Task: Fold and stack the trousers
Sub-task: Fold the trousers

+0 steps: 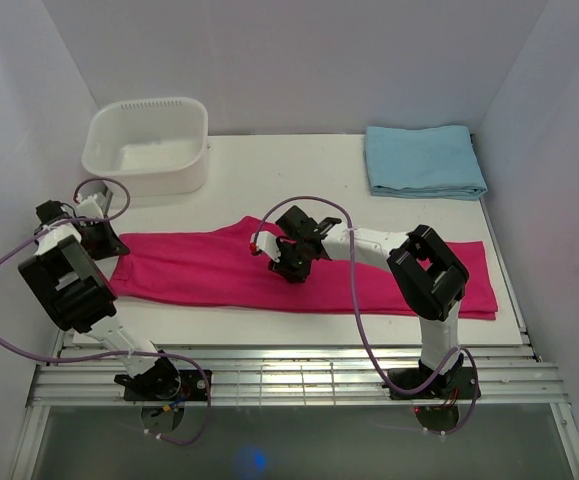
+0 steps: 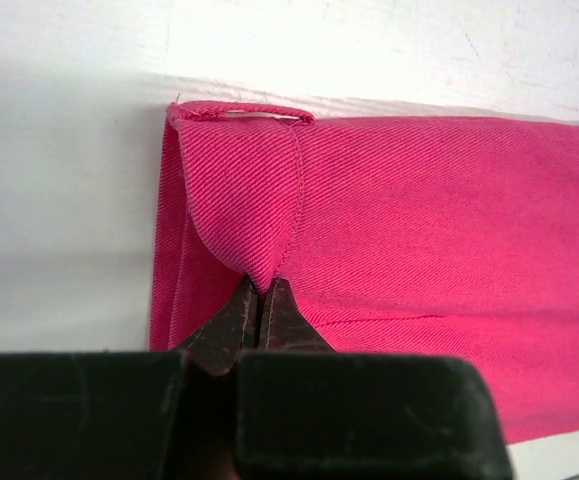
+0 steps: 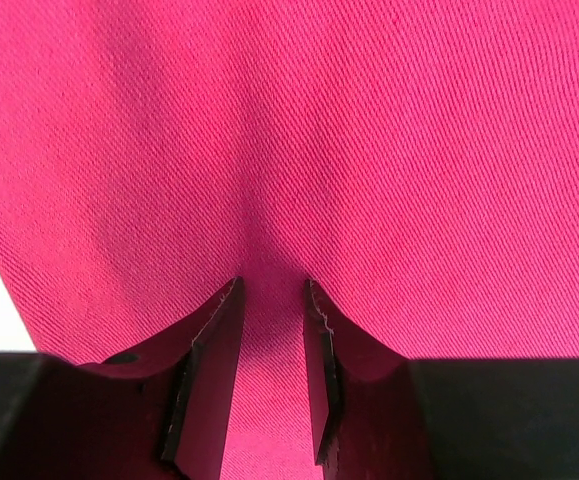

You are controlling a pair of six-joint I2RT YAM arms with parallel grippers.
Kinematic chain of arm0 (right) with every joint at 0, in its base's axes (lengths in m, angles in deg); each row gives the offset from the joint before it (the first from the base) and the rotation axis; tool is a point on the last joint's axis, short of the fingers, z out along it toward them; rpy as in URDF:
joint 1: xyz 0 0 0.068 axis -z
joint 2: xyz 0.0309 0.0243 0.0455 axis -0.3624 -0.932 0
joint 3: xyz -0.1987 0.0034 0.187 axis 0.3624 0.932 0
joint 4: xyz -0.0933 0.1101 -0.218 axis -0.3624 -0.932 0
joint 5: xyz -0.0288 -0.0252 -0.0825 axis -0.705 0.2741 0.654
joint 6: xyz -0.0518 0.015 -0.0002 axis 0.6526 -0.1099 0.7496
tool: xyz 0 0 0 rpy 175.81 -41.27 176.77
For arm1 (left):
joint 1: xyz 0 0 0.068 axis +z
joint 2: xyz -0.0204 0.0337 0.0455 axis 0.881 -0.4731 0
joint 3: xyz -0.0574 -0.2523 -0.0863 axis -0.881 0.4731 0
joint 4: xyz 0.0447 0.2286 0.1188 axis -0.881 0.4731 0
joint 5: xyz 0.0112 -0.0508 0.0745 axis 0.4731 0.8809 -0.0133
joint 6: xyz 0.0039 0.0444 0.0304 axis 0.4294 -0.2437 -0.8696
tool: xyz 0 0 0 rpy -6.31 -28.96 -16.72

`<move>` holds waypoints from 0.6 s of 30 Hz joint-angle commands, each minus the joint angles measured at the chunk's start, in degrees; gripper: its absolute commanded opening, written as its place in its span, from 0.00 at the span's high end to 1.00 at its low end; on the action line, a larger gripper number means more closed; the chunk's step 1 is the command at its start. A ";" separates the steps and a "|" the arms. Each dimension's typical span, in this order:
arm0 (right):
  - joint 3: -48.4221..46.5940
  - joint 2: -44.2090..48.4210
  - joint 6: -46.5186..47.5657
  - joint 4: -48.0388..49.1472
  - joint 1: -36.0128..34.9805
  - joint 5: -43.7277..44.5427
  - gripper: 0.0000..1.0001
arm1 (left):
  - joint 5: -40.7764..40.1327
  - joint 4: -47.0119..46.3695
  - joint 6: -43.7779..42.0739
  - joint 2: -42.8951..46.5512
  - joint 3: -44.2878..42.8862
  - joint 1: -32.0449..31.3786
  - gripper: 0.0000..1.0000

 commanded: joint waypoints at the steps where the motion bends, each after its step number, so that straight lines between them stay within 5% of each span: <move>1: 2.87 -1.98 0.66 -4.80 0.41 2.21 0.64 | -5.48 -10.54 -0.12 -0.23 -2.10 0.93 1.00; 4: 3.31 -1.20 0.49 -4.89 0.50 2.21 0.64 | -5.84 -11.59 -1.08 -2.96 -2.72 0.93 0.95; 7: 3.05 0.12 0.14 -5.41 0.50 1.95 0.63 | -4.62 -7.92 -3.36 -3.85 -6.04 0.93 0.74; 8: 2.69 0.73 -0.12 -5.94 0.41 1.86 0.62 | -4.26 -5.29 -3.98 -2.45 -6.93 0.93 0.55; 10: 0.77 2.75 -0.83 -6.99 0.76 1.60 0.59 | -3.38 -3.17 -5.12 0.01 -9.21 0.93 0.43; 13: -2.91 6.09 -1.88 -9.54 3.30 -0.77 0.48 | -2.68 -0.09 -5.65 5.37 -12.11 0.93 0.25; 18: -5.75 11.19 -3.55 -14.81 16.36 -9.38 0.13 | 7.83 7.91 -9.24 11.52 -13.54 0.58 0.11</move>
